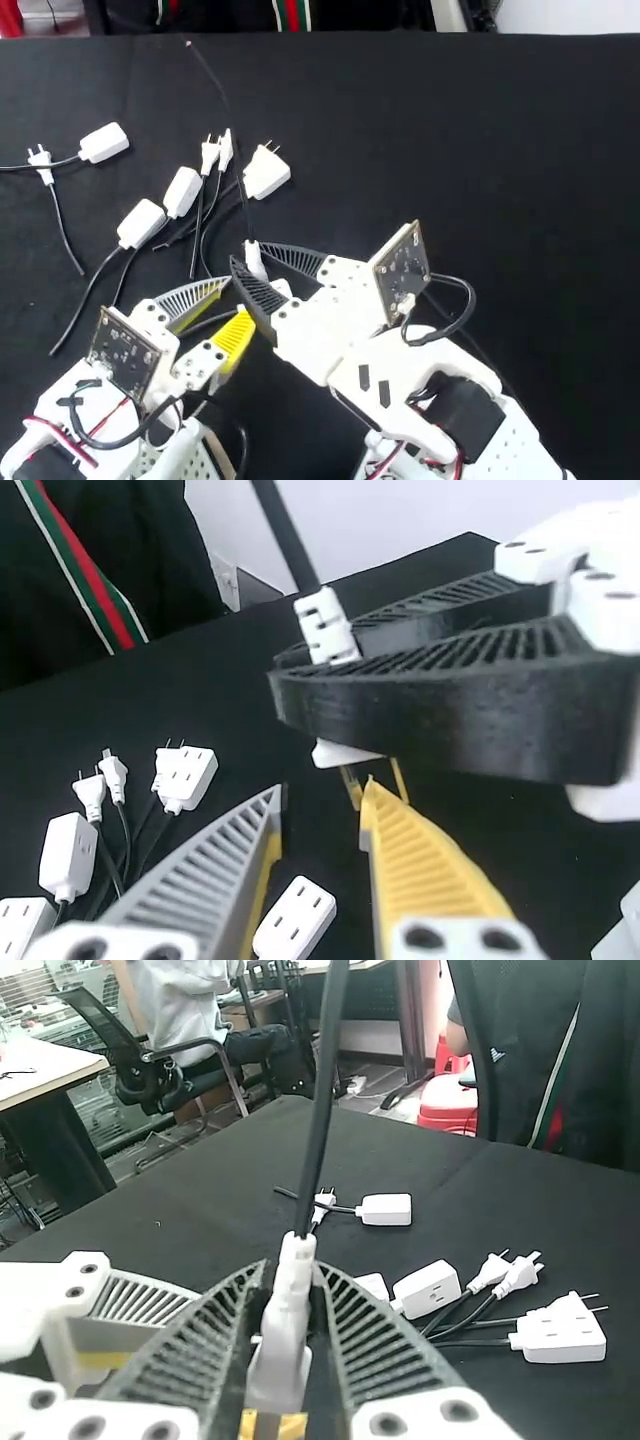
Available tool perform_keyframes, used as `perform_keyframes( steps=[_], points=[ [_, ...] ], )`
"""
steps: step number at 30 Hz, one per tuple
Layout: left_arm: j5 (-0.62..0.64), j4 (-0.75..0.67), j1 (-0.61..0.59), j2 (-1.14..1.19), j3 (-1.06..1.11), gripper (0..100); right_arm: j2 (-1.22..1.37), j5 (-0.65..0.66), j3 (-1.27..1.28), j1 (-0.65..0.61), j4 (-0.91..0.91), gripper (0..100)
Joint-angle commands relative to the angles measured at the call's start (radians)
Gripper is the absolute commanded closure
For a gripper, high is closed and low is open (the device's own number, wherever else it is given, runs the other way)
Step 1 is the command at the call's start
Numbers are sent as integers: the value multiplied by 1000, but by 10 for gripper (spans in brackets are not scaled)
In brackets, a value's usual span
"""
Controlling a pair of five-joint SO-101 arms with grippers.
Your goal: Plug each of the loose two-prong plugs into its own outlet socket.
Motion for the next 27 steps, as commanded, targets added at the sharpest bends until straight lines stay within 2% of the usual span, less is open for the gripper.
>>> perform_keyframes(
  steps=[1,8,14,27],
  points=[
    [12,-26,-15,-2,-47,862,-1,-5,-8,-14,6,986],
    [28,-28,-27,-2,-47,862,-2,-5,-10,-14,9,986],
    [28,-75,-182,-2,-36,862,1,-5,-10,-14,11,986],
    [-6,-69,-180,-2,-35,862,4,-3,-61,-14,68,985]
  ],
)
